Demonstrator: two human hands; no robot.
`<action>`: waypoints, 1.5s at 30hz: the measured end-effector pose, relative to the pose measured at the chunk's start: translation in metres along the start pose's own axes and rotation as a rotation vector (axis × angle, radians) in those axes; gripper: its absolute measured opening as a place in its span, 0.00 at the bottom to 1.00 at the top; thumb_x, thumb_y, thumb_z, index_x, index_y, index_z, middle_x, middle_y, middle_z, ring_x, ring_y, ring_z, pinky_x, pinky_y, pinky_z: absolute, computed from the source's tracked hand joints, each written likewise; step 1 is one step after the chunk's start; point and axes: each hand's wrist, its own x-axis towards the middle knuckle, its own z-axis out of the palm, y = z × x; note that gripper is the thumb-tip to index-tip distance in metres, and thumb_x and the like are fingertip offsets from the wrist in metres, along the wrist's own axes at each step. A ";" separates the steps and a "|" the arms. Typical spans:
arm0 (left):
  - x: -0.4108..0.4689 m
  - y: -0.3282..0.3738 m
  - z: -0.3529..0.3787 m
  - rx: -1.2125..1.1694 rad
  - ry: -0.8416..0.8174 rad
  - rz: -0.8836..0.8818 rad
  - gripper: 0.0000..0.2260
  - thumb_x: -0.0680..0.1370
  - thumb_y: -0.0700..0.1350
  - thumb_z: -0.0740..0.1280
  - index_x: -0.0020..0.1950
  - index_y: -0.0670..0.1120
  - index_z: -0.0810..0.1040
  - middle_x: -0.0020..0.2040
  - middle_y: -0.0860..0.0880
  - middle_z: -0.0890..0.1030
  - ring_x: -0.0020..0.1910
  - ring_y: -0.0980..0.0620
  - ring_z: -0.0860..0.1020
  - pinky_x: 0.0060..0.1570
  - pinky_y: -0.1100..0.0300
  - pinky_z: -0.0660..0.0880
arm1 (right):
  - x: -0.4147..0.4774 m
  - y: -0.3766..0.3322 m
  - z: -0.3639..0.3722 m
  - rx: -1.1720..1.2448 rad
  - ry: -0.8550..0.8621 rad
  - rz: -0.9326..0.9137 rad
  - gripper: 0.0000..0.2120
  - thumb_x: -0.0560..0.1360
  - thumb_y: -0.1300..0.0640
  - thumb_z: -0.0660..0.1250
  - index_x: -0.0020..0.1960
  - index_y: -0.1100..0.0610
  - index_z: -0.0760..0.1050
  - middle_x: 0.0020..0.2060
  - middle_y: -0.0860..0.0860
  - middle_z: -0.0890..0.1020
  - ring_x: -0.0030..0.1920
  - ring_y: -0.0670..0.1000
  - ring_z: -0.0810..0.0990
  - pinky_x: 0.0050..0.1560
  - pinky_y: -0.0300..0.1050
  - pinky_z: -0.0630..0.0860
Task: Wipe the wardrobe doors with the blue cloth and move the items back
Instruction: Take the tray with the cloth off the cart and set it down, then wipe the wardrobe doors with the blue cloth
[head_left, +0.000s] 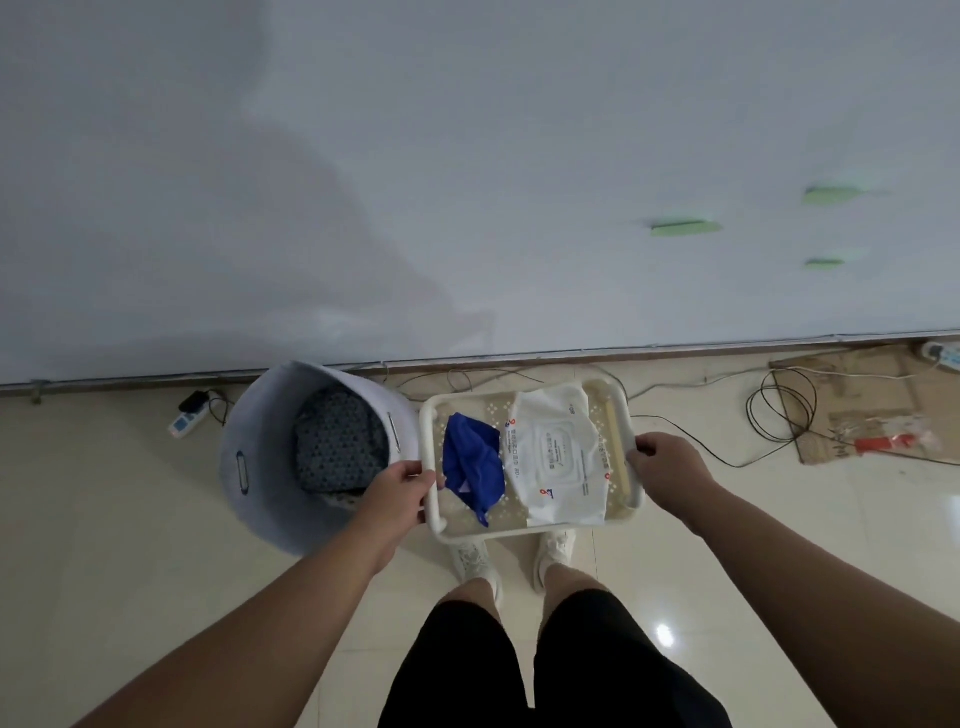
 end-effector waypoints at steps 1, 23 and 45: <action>0.013 0.001 0.004 0.004 0.003 -0.008 0.07 0.84 0.43 0.65 0.55 0.45 0.83 0.54 0.45 0.86 0.57 0.43 0.83 0.58 0.45 0.83 | 0.015 -0.001 0.002 -0.010 0.000 0.004 0.11 0.78 0.60 0.62 0.43 0.53 0.82 0.36 0.54 0.84 0.32 0.52 0.76 0.33 0.44 0.72; 0.106 -0.012 0.028 -0.010 0.043 0.081 0.04 0.82 0.48 0.67 0.55 0.52 0.80 0.49 0.53 0.88 0.51 0.49 0.86 0.46 0.54 0.83 | 0.134 0.023 0.023 0.133 -0.133 0.010 0.10 0.77 0.61 0.67 0.45 0.47 0.83 0.41 0.48 0.88 0.44 0.56 0.87 0.55 0.59 0.83; 0.048 -0.123 -0.051 -0.095 0.161 -0.033 0.11 0.78 0.59 0.67 0.54 0.55 0.83 0.47 0.55 0.87 0.48 0.49 0.86 0.46 0.52 0.82 | 0.080 -0.061 0.169 -0.320 -0.098 -0.346 0.15 0.79 0.54 0.63 0.65 0.50 0.74 0.55 0.49 0.78 0.48 0.50 0.77 0.46 0.45 0.72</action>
